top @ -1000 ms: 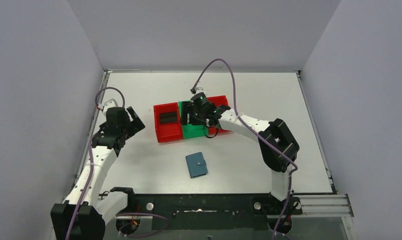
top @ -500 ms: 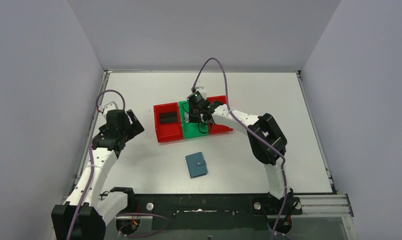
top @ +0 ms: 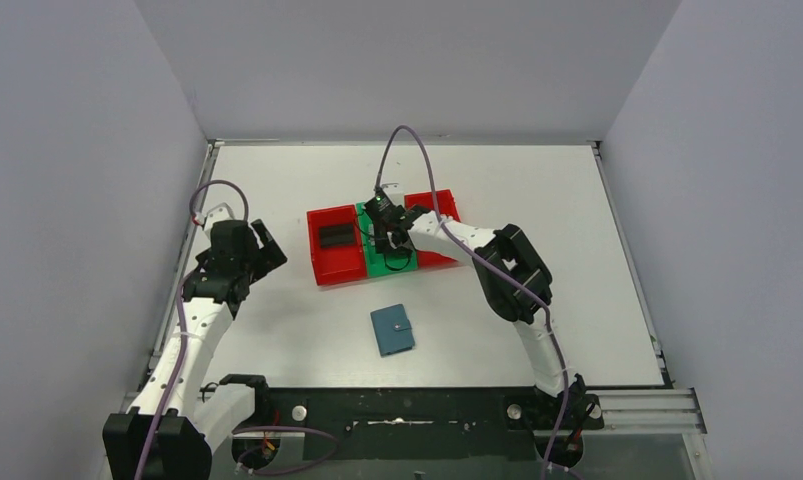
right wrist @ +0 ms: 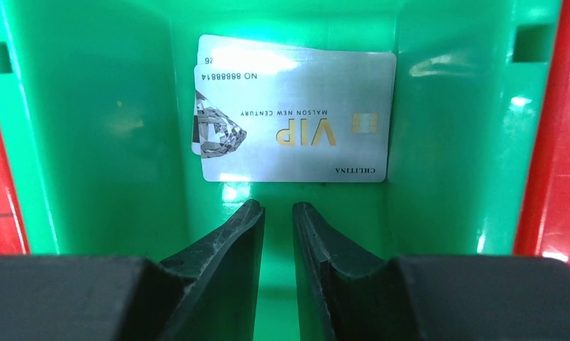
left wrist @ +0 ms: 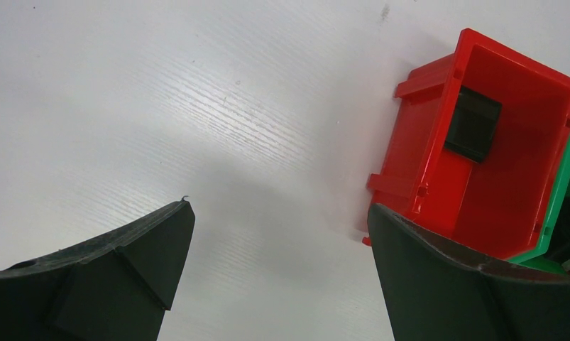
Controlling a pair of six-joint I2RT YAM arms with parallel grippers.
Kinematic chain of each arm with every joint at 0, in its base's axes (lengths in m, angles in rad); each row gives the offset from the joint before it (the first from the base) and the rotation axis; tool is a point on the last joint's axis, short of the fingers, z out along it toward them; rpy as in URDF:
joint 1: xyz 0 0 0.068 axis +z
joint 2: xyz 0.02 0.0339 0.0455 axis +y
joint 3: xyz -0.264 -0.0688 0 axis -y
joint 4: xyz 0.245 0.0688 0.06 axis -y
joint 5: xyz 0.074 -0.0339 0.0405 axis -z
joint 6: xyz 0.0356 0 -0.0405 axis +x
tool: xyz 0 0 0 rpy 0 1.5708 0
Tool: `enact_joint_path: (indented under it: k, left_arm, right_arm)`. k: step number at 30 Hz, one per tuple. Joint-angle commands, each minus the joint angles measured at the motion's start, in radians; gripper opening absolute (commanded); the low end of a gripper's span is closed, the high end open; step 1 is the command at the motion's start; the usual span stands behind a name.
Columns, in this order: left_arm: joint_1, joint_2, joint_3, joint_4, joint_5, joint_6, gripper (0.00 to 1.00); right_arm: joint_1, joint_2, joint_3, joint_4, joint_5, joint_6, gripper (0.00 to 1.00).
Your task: Take the credit cards out of the card holder
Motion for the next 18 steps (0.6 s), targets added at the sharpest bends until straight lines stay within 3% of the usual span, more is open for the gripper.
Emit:
enact_joint_path:
  k: [1, 18]
  left_arm:
    - [0.010, -0.026, 0.008, 0.055, -0.008, 0.017, 0.96]
    - [0.011, -0.033, -0.003, 0.063, 0.018, 0.023, 0.96]
  right_arm:
    - [0.008, 0.008, 0.030, 0.026, 0.046, -0.021, 0.24]
    - [0.000, 0.101, 0.146, 0.011, 0.133, -0.034, 0.27]
